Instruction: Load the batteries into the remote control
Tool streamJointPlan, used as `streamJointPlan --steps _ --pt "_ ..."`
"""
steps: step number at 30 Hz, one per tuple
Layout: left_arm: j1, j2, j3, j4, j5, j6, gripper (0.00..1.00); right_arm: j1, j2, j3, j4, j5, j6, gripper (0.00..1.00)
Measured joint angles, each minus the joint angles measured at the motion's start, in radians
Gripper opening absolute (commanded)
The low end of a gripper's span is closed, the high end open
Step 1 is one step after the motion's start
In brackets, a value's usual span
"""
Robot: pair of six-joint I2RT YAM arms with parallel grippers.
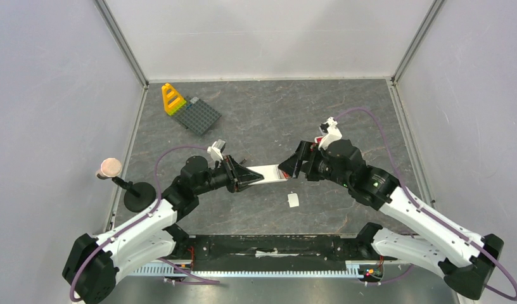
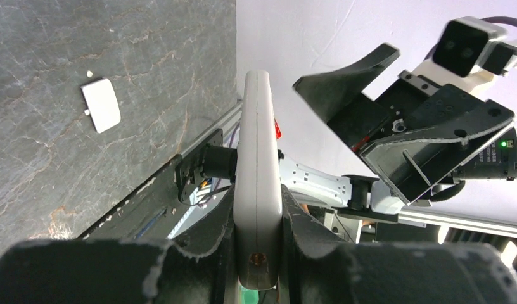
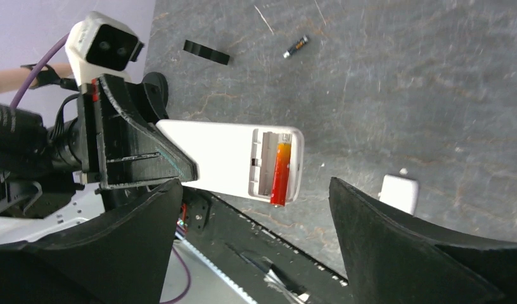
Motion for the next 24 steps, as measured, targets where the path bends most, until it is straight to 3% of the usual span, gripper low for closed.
streamJointPlan --steps 4,14,20,24 --pt "0.009 0.016 0.0 0.002 0.075 -0.002 0.02 -0.013 -0.044 -0.011 0.03 -0.055 -0.167 0.98" --pt "0.015 0.161 0.039 -0.02 0.359 0.045 0.02 -0.016 -0.004 0.007 -0.021 -0.364 -0.579 0.98" --pt "0.015 0.258 0.108 -0.038 0.503 0.154 0.02 -0.016 -0.015 -0.055 -0.029 -0.455 -0.649 0.98" --pt "0.015 0.282 0.159 -0.164 0.559 0.284 0.02 -0.016 -0.013 -0.124 -0.015 -0.5 -0.634 0.98"
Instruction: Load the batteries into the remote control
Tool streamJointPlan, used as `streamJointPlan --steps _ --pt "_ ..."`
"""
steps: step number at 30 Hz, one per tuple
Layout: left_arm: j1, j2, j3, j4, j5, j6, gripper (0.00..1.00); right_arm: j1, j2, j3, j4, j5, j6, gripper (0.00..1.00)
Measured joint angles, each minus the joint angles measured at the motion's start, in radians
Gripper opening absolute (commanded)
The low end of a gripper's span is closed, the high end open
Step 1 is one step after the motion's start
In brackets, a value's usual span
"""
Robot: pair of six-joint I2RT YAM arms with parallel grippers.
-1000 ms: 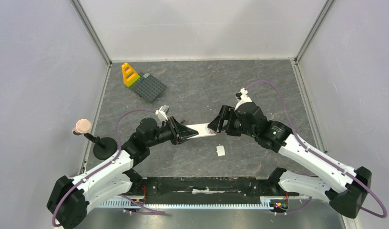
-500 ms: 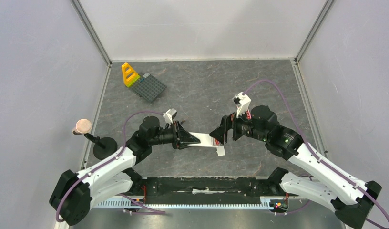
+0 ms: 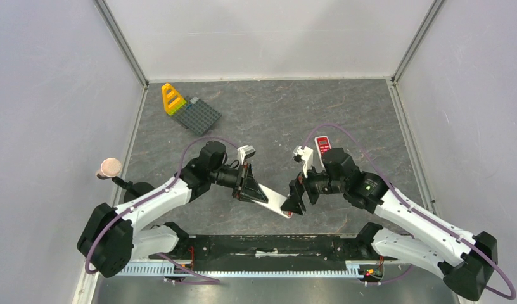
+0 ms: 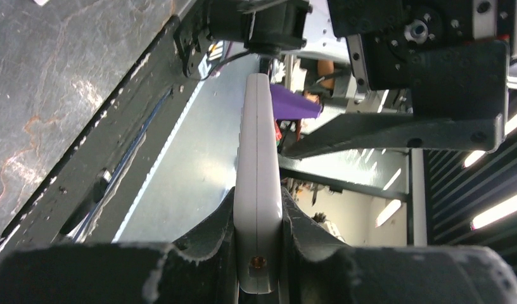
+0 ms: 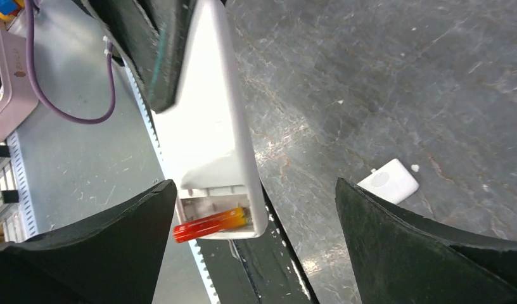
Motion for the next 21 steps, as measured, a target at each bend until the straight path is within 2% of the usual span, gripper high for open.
streamJointPlan --steps 5,10,21 --pt "0.0 0.002 0.089 -0.198 0.033 0.204 0.02 0.0 0.024 -0.053 0.071 -0.08 0.059 0.98" --pt "0.0 0.008 0.119 -0.332 0.059 0.339 0.02 -0.001 0.039 -0.126 0.201 -0.182 0.156 0.96" --pt "0.0 0.036 0.121 -0.428 0.106 0.433 0.02 -0.003 0.09 -0.339 0.654 -0.365 0.511 0.69"
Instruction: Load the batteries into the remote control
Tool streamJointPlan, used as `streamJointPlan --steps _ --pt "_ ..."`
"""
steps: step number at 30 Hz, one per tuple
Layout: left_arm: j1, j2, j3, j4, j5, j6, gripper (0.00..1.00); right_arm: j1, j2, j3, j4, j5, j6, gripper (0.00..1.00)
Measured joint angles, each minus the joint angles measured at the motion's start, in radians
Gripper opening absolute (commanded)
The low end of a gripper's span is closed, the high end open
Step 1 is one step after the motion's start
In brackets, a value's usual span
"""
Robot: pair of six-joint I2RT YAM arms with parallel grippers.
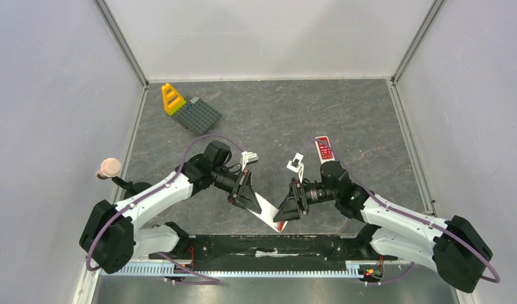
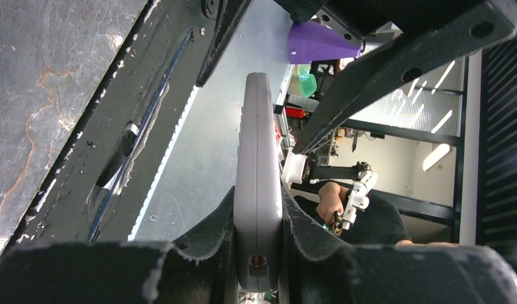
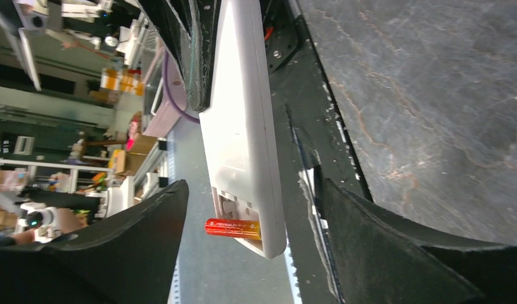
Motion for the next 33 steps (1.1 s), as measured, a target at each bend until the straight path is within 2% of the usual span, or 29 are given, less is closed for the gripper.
streamJointPlan --steps 6,14,19,23,25,27,30,33 --pt "0.0 -0.001 0.001 -0.016 0.012 0.023 0.02 0.0 0.035 -0.016 0.154 -0.048 0.109 0.45" --pt "0.0 -0.002 0.008 -0.02 0.046 0.05 0.02 -0.005 0.08 -0.041 0.257 -0.072 0.186 0.31" --pt "0.0 -0.002 0.011 -0.022 0.068 0.068 0.02 -0.006 0.092 -0.068 0.34 -0.087 0.249 0.14" --pt "-0.001 -0.002 0.024 -0.039 0.073 0.072 0.19 -0.008 0.109 -0.093 0.436 -0.095 0.317 0.0" --pt "-0.001 -0.004 0.034 -0.046 0.075 0.072 0.36 -0.01 0.115 -0.105 0.487 -0.098 0.355 0.0" --pt "-0.001 -0.008 0.039 -0.04 0.071 0.07 0.47 -0.012 0.115 -0.113 0.521 -0.099 0.384 0.0" --pt "0.0 -0.018 0.046 0.011 0.044 0.054 0.58 -0.007 0.115 -0.113 0.572 -0.098 0.425 0.0" --pt "0.0 -0.036 0.047 0.079 0.019 0.017 0.63 -0.007 0.115 -0.113 0.608 -0.098 0.457 0.0"
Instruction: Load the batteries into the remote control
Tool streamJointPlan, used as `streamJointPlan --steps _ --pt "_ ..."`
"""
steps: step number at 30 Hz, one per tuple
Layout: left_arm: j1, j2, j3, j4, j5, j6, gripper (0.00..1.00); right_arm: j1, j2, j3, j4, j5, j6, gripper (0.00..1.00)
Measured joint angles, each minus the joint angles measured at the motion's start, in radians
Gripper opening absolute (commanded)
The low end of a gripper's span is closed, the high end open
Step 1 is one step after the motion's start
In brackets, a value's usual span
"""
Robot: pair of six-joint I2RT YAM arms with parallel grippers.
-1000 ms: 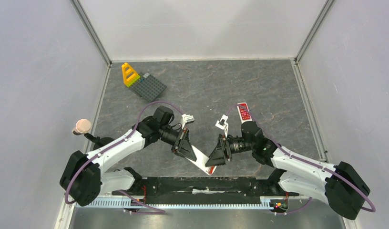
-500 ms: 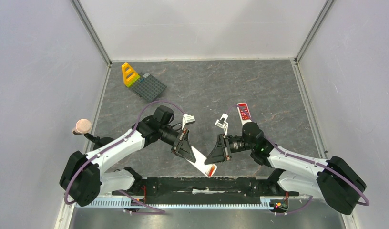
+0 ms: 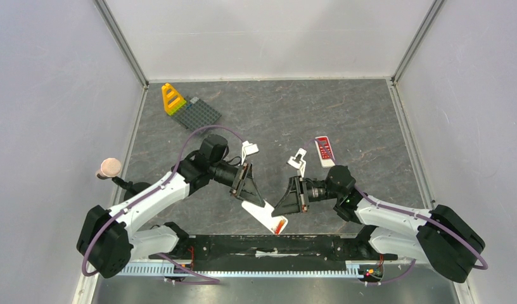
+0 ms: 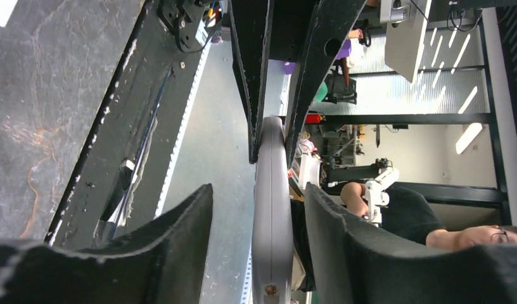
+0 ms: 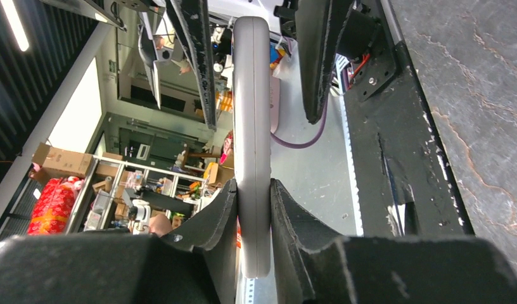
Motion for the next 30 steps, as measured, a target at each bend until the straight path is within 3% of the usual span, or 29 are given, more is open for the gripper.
streamJointPlan --steps 3,8,24,30 --pt "0.0 -0.009 0.0 0.066 -0.02 -0.04 0.71 0.0 0.0 0.0 0.027 0.003 0.035 0.0" --pt "0.0 -0.022 0.0 0.126 -0.079 -0.103 0.73 0.0 0.0 0.001 0.065 0.032 0.095 0.0" --pt "0.0 -0.262 -0.011 0.203 -0.536 -0.334 0.72 -0.01 -0.053 0.003 0.062 0.357 0.206 0.0" --pt "0.0 -0.27 -0.054 0.282 -0.609 -0.419 0.66 -0.01 -0.047 0.003 0.068 0.462 0.246 0.0"
